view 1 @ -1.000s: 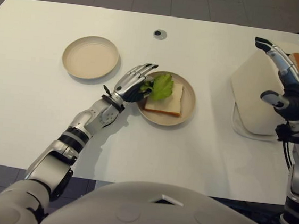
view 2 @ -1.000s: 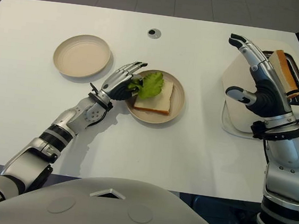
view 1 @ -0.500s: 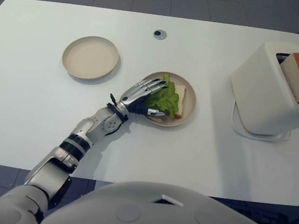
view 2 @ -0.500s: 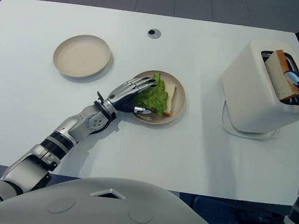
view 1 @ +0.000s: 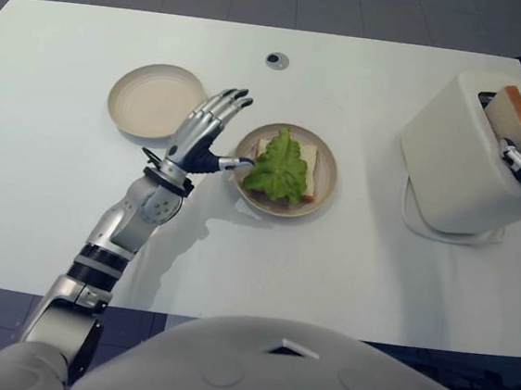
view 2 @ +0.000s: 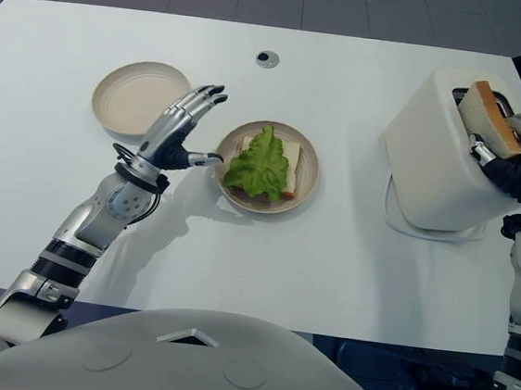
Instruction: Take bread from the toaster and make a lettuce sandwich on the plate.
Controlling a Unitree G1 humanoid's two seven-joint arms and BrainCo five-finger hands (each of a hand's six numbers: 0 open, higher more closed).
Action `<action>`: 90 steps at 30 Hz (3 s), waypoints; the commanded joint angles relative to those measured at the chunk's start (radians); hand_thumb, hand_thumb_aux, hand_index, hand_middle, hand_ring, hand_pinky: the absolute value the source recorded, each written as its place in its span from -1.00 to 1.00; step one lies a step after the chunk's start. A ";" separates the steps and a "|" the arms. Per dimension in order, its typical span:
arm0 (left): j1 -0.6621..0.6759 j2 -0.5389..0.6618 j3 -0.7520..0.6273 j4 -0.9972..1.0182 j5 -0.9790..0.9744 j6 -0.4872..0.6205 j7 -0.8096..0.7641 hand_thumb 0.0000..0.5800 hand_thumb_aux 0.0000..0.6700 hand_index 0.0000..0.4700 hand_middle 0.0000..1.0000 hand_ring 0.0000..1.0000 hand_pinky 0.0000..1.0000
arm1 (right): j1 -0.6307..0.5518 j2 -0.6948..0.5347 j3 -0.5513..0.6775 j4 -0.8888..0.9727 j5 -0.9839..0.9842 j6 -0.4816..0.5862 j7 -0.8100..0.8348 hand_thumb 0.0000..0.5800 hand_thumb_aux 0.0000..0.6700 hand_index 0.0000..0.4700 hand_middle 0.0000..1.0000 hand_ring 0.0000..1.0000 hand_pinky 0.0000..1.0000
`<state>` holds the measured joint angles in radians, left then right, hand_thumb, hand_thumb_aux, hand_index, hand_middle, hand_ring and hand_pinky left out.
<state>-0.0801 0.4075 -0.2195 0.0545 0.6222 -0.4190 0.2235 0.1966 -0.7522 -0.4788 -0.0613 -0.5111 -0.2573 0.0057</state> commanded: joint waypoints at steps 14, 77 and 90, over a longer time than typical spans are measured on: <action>-0.081 -0.153 0.152 0.258 -0.378 -0.284 -0.026 -1.00 -1.00 -1.00 -1.00 -1.00 -1.00 | -0.449 0.281 0.564 0.087 0.640 0.111 0.513 1.00 1.00 1.00 1.00 1.00 1.00; -0.088 0.002 -0.413 0.477 -0.273 -0.263 -0.405 1.00 1.00 1.00 1.00 1.00 1.00 | -0.211 0.246 0.810 0.125 0.206 -0.148 0.458 1.00 1.00 1.00 1.00 1.00 1.00; -0.204 -0.145 -0.300 0.697 -0.246 -0.561 -0.074 -0.46 -0.71 -0.71 -0.73 -0.73 -0.73 | -0.308 0.355 0.731 0.339 0.111 -0.228 0.037 0.72 0.25 0.25 0.63 0.63 0.63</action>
<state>-0.3896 0.2483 -0.5207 0.8149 0.4476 -0.8668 0.1945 -0.1807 -0.3828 0.3026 0.3878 -0.4929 -0.4501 0.0324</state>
